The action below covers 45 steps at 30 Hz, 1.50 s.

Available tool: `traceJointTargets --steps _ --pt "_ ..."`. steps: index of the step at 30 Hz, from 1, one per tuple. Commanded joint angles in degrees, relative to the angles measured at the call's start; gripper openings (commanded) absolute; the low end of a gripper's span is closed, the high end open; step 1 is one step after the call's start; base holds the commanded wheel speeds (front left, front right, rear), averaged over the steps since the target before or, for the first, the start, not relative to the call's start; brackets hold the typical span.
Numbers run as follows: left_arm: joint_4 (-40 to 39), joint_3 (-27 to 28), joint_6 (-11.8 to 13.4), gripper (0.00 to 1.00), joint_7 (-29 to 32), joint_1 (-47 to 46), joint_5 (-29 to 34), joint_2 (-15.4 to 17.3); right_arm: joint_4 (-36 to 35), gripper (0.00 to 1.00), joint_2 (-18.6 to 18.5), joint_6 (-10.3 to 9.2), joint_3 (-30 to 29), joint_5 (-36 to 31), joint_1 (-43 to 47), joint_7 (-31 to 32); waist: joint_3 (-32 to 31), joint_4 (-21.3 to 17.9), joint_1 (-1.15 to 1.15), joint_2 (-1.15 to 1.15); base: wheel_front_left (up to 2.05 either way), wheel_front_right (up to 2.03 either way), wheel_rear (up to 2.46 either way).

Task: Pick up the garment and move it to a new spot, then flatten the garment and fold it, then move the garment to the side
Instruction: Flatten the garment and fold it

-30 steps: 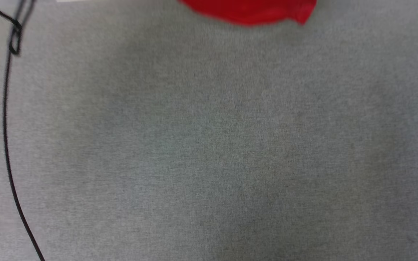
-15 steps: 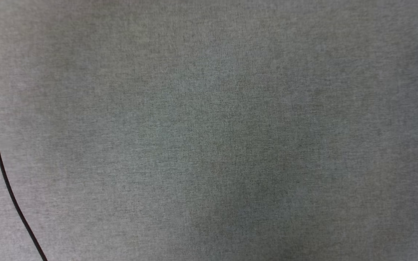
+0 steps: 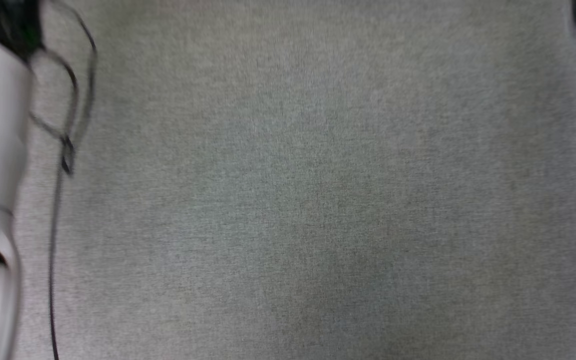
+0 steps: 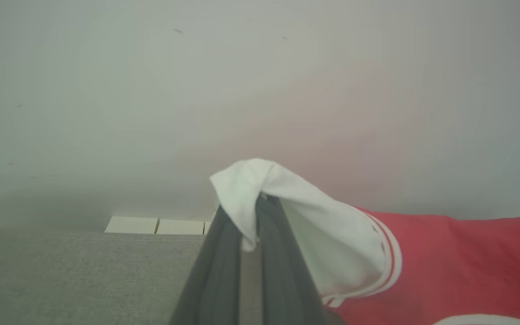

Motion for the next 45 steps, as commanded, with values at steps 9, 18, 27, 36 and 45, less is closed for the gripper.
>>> traceJointTargets --steps 9,18,27,36,45 --pt "-4.86 1.72 -0.41 0.00 -1.10 21.50 -1.71 0.78 -2.68 0.00 -1.52 -0.03 3.68 6.38 22.92 -4.24 -12.46 -0.25 0.00 0.00 0.00 0.00 0.00" --pt "-18.04 6.19 3.75 0.00 -1.16 46.14 0.80 3.89 -9.72 0.00 -3.73 -0.05 3.23 9.24 43.52 -5.05 -23.08 -1.12 0.00 0.00 0.00 0.00 0.00" --pt "-37.94 7.84 12.63 0.00 1.12 68.83 -0.61 7.04 -22.02 0.00 -5.21 -0.07 -3.75 6.54 64.04 -0.09 -29.98 -0.52 0.00 0.00 0.00 0.00 0.00" --pt "-55.03 9.99 21.65 0.00 5.84 86.34 -3.05 10.17 -39.25 0.00 0.16 -0.07 -14.13 -1.26 82.94 9.84 -32.26 0.12 0.00 0.00 0.00 0.00 0.00" --pt "-64.06 9.43 25.82 0.00 6.91 92.57 -2.42 10.58 -52.81 0.66 6.55 -0.05 -16.87 -8.17 92.55 19.06 -29.67 1.32 0.00 0.00 0.00 0.00 0.00"
